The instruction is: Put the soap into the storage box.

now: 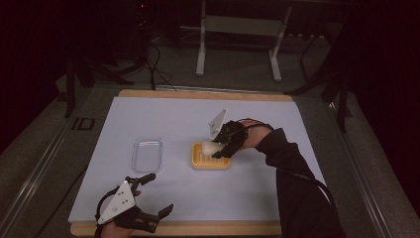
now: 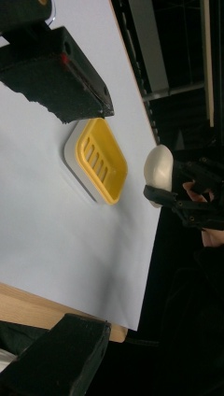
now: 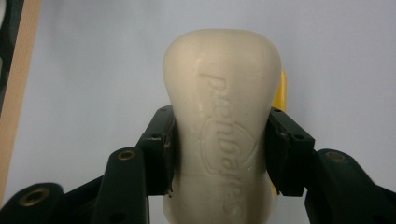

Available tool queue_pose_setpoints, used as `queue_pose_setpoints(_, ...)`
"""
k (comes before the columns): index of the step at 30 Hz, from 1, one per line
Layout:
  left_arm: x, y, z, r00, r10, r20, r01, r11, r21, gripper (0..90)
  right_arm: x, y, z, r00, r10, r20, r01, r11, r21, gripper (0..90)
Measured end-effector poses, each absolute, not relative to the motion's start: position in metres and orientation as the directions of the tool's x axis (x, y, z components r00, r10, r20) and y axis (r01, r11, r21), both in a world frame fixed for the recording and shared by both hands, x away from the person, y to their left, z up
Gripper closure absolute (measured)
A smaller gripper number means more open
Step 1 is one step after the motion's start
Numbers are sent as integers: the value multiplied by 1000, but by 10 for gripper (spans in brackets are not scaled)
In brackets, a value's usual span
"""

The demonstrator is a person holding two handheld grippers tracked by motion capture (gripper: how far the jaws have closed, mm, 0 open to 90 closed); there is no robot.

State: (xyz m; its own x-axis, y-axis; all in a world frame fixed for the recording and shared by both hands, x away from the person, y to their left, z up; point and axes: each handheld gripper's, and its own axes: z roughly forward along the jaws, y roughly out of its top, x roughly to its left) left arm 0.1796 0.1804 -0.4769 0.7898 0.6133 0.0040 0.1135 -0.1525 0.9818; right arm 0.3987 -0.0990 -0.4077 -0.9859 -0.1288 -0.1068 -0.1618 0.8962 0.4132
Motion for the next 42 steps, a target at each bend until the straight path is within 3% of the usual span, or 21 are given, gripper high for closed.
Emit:
queue_pose_setpoints(9,180,180,-477,790,613,5,113,-154,982,11,408,-95,-413,-988,-105,-114,-147,874,464,497)
queue_pose_setpoints(25,180,179,-477,795,606,9,115,-165,980,11,422,-99,-458,-995,-60,-84,-92,883,460,497)
queue_pose_setpoints(30,180,179,-477,794,607,11,114,-167,979,11,425,-96,-473,-994,-72,-81,-99,902,421,497)
queue_pose_setpoints(42,180,180,-477,793,609,12,114,-168,979,11,430,-91,-488,-995,-70,-70,-93,903,419,496)
